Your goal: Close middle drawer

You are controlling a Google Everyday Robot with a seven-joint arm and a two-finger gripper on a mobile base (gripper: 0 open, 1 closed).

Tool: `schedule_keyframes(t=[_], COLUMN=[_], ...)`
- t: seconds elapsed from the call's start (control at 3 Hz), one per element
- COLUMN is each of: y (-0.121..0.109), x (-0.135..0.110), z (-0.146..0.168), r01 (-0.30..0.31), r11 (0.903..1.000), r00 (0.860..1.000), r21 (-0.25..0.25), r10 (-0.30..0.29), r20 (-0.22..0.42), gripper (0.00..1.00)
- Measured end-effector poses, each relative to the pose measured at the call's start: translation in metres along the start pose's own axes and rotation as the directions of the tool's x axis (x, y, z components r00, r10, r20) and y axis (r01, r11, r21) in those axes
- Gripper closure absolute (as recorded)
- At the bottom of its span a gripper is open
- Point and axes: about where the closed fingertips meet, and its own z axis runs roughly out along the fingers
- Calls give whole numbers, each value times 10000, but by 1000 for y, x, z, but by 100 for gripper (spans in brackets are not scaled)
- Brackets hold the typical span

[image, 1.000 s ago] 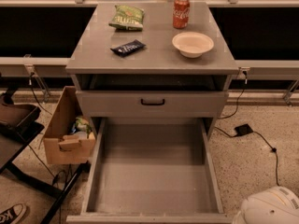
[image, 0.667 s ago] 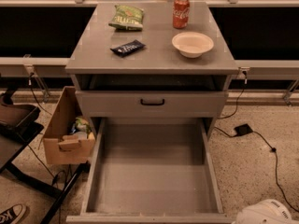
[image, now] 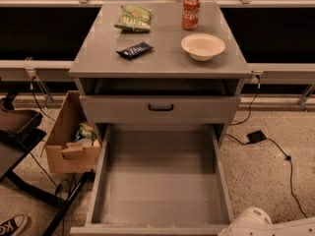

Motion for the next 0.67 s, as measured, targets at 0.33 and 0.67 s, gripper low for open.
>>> schedule_keyframes(t=[0.33,0.67], y=[-11,-30], x=[-6,-12], z=[-1,-8], r01=[207,542], r11=[9994,9954], r00=[9998,9985], r21=[289,787], r10=[-206,-535], r20=[-27,-108], gripper=[100,100])
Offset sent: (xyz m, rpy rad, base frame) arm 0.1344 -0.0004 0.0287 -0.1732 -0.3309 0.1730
